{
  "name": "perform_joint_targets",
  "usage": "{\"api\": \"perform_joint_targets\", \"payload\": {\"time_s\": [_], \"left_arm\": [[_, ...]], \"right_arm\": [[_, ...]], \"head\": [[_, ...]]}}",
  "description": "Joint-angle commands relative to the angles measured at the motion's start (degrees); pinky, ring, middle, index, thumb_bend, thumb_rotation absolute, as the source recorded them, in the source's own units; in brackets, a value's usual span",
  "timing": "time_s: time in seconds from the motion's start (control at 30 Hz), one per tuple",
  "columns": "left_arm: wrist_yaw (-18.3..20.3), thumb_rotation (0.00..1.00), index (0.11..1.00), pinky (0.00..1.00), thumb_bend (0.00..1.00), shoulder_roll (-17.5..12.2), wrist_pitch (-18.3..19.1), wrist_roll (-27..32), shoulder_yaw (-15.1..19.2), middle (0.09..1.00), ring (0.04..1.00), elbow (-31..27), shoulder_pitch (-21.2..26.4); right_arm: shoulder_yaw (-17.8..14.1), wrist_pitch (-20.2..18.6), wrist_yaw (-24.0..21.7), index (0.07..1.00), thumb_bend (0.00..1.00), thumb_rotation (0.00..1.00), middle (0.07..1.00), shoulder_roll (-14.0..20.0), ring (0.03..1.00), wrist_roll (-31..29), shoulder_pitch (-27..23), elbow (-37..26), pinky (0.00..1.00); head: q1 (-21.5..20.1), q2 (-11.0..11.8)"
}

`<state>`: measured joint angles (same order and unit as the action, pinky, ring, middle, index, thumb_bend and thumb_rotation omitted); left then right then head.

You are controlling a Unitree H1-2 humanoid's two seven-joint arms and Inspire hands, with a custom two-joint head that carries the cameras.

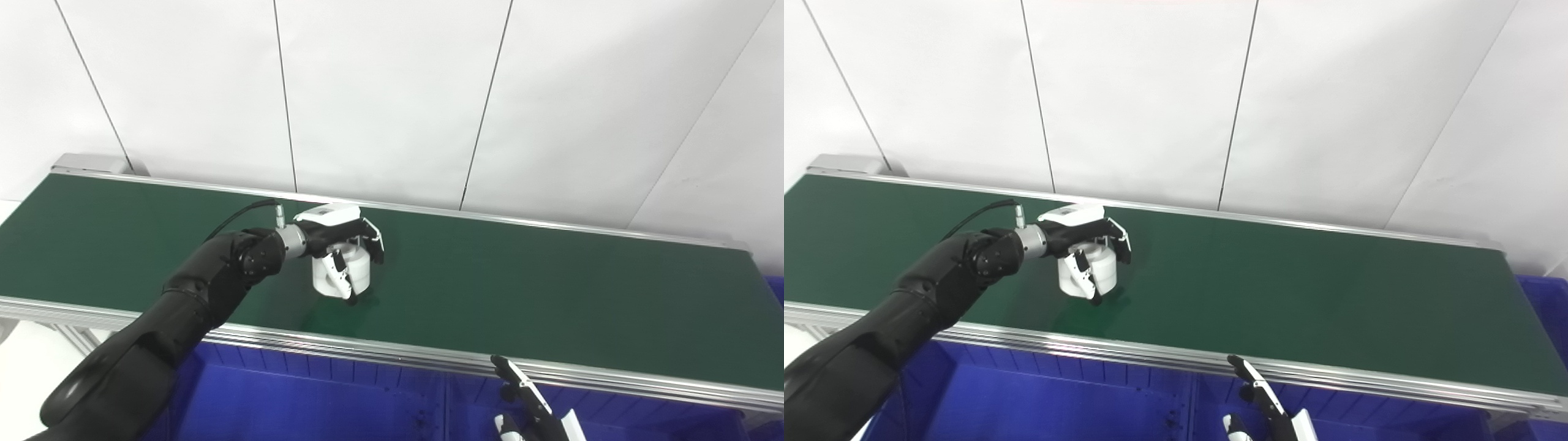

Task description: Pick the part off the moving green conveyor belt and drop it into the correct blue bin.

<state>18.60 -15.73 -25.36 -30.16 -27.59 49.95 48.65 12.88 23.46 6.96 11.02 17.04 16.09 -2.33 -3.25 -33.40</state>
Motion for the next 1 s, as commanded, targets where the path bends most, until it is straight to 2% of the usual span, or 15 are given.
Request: {"api": "perform_joint_targets", "payload": {"time_s": [0.0,0.13,0.33,0.6,0.77,0.97], "left_arm": [[-0.51,0.0,0.505,0.43,0.5,-1.0,-1.47,2.18,1.02,0.505,0.452,-2.58,1.52],[-1.21,0.0,0.435,0.38,0.5,-1.35,-1.56,5.22,0.73,0.504,0.443,-5.45,0.58],[-1.03,0.0,0.415,0.33,0.5,-2.74,-1.56,8.64,0.09,0.504,0.438,-11.39,-0.62],[4.31,0.0,0.406,0.3,0.5,-4.61,-1.47,14.15,3.12,0.505,0.433,-23.77,-5.54],[5.11,0.0,0.408,0.29,0.5,-5.28,-1.36,15.74,4.84,0.504,0.432,-32.02,-13.55],[6.51,0.0,0.408,0.29,0.5,-4.8,-0.63,16.8,4.96,0.501,0.433,-32.47,-21.42]], "right_arm": [[-0.57,3.31,-0.01,0.894,0.34,0.9,0.906,-0.28,0.891,-0.53,0.03,-1.96,0.85],[-0.69,3.34,-0.2,0.892,0.33,0.9,0.905,-0.31,0.888,-0.53,0.01,-2.09,0.85],[-0.69,3.34,-0.38,0.889,0.34,0.92,0.902,-0.49,0.885,-0.28,-0.05,-2.02,0.84],[-1.05,3.1,-0.59,0.889,0.36,0.93,0.903,-1.34,0.884,0.76,-0.03,-2.07,0.84],[-1.11,3.18,-0.78,0.893,0.36,0.94,0.907,-1.9,0.888,0.83,-0.03,-1.87,0.84],[-1.42,2.82,-1.14,0.895,0.36,0.95,0.91,-2.31,0.89,1.11,0.07,-2.2,0.85]], "head": [[0.09,-0.14],[0.07,-0.32],[0.2,-0.5],[0.06,-1.06],[-0.08,-1.69],[-0.29,-2.27]]}}
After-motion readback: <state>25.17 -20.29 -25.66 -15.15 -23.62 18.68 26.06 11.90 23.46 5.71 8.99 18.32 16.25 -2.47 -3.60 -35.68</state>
